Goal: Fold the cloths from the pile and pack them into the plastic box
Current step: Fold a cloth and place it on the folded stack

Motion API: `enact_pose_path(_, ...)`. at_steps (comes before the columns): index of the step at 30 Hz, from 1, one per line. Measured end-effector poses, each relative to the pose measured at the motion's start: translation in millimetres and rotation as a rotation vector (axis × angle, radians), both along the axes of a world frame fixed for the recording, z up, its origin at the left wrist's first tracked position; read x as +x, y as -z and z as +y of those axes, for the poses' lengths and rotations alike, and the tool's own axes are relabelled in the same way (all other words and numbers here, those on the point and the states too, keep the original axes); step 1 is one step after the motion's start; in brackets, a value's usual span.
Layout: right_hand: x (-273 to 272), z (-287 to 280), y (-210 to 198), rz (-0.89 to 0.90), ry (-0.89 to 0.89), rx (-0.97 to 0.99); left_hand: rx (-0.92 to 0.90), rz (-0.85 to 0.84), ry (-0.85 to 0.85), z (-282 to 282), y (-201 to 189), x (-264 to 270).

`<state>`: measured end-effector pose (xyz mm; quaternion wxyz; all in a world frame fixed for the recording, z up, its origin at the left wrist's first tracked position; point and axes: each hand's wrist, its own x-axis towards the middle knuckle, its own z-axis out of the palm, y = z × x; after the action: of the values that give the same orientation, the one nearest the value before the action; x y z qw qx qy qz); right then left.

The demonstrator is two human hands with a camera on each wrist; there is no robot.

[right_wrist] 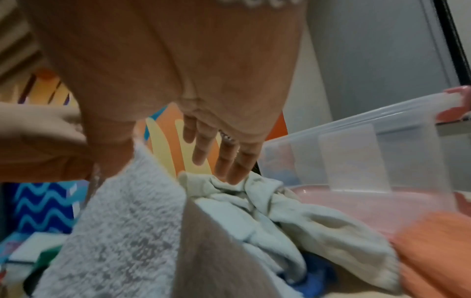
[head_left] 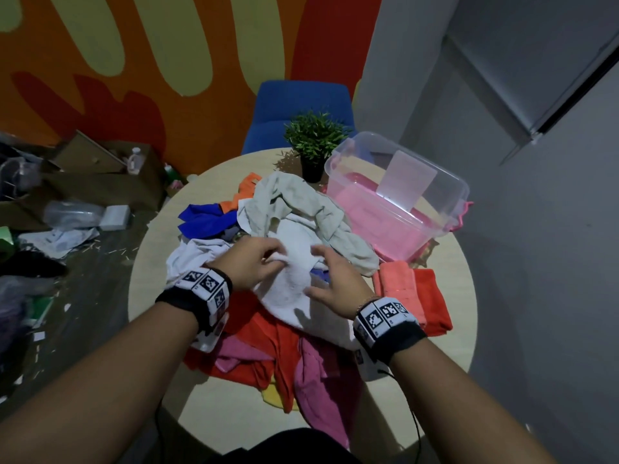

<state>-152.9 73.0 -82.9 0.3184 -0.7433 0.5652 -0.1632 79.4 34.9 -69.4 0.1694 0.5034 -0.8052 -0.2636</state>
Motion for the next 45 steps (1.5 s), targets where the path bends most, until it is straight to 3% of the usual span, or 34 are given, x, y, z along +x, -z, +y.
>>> enact_pose_path(4, 12, -10, -43, -0.158, -0.010, -0.068, 0.126, 0.366, 0.080, 2, -53, -25)
enact_pose_path(6, 5, -13, -63, -0.216, 0.023, -0.121, 0.214, 0.302, 0.122, -1, -63, -25)
enact_pose_path(9, -13, -19, -84, -0.271, 0.069, -0.130, 0.167, 0.176, 0.079, -9, -70, -15)
enact_pose_path(17, -31, -42, -121, -0.411, 0.171, -0.208, 0.012, 0.543, -0.199, -29, -112, -32)
enact_pose_path(21, -26, -38, -152, -0.610, 0.136, -0.293, -0.049, 0.704, -0.169, -26, -149, -33)
enact_pose_path(24, -24, -26, -161, -0.670, 0.097, -0.291, 0.011, 0.710, -0.061, -17, -164, -25)
enact_pose_path(26, -25, -15, -150, -0.604, 0.038, -0.170, 0.144, 0.591, 0.062, -11, -156, -17)
enact_pose_path(32, -22, 24, -67, -0.028, -0.202, 0.313, 0.557, -0.007, 0.419, 25, -71, -22)
enact_pose_path(36, -20, 40, -16, 0.102, -0.208, 0.460, 0.841, -0.059, 0.383, 41, -26, -16)
enact_pose_path(41, -15, 26, -1, -0.076, 0.045, 0.432, 0.593, -0.041, 0.041, 26, 6, -4)
enact_pose_path(45, -8, 7, 20, -0.013, 0.181, 0.337, 0.435, -0.073, -0.177, 18, 35, -9)
